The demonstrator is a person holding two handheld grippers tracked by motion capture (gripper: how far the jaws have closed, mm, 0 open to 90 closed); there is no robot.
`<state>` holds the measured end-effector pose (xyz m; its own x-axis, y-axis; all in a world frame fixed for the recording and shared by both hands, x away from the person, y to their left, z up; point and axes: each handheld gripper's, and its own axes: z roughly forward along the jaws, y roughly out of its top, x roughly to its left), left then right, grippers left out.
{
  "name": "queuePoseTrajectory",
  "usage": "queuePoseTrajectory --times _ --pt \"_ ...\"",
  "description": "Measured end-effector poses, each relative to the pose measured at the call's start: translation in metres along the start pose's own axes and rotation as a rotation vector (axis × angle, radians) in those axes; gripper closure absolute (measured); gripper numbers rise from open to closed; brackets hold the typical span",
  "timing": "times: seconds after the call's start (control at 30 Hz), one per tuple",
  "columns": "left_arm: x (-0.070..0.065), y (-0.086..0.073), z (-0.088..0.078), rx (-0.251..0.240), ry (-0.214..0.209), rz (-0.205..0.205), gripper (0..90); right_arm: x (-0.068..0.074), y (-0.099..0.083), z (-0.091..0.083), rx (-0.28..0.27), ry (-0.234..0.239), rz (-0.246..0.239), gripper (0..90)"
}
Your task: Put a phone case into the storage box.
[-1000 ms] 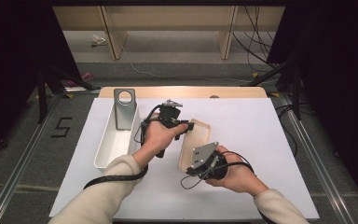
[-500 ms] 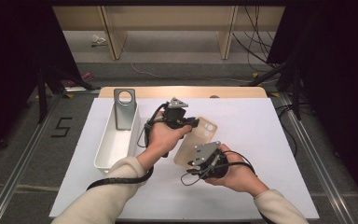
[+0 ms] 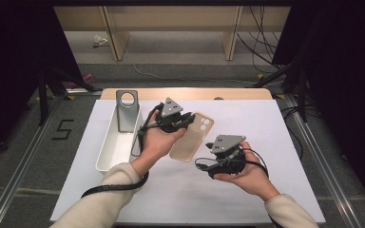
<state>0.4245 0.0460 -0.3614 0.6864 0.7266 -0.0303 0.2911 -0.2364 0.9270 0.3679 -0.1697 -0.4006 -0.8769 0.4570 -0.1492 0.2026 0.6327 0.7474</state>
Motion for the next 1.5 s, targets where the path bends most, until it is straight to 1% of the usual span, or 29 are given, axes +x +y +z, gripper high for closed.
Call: queuePoseTrajectory --times 0.1,0.23,0.4,0.6,0.8,0.93,1.0,1.13,1.2,1.3,1.5 --pt "0.004 -0.001 -0.004 -0.014 0.012 0.011 82.4 -0.003 -0.004 -0.002 -0.013 -0.023 0.031 20.9" --pt "0.008 -0.003 -0.009 -0.029 0.025 0.014 82.3 -0.008 -0.008 -0.005 -0.036 -0.058 0.051 17.3" --pt "0.014 -0.003 -0.017 -0.057 0.036 0.006 82.4 -0.013 -0.013 -0.007 -0.067 -0.103 0.117 16.9" --pt "0.022 -0.003 -0.027 -0.081 0.044 -0.009 82.4 -0.016 -0.018 -0.01 -0.095 -0.118 0.178 16.5" --pt "0.029 0.0 -0.036 -0.1 0.055 -0.007 82.3 -0.019 -0.023 -0.013 -0.119 -0.133 0.213 16.5" --pt "0.035 0.002 -0.042 -0.115 0.066 -0.013 82.3 -0.022 -0.026 -0.018 -0.139 -0.153 0.244 16.5" --pt "0.037 0.002 -0.045 -0.12 0.071 -0.018 82.3 -0.023 -0.028 -0.021 -0.15 -0.17 0.261 16.5" --pt "0.042 0.003 -0.049 -0.127 0.082 -0.017 82.3 -0.027 -0.031 -0.026 -0.176 -0.188 0.291 16.5" --pt "0.044 0.003 -0.051 -0.131 0.085 -0.021 82.3 -0.028 -0.033 -0.028 -0.175 -0.194 0.296 16.5" --pt "0.046 0.003 -0.054 -0.134 0.09 -0.015 82.3 -0.028 -0.036 -0.029 -0.168 -0.201 0.298 16.6" --pt "0.052 0.004 -0.059 -0.139 0.106 -0.008 82.2 -0.031 -0.04 -0.032 -0.173 -0.214 0.318 16.5"
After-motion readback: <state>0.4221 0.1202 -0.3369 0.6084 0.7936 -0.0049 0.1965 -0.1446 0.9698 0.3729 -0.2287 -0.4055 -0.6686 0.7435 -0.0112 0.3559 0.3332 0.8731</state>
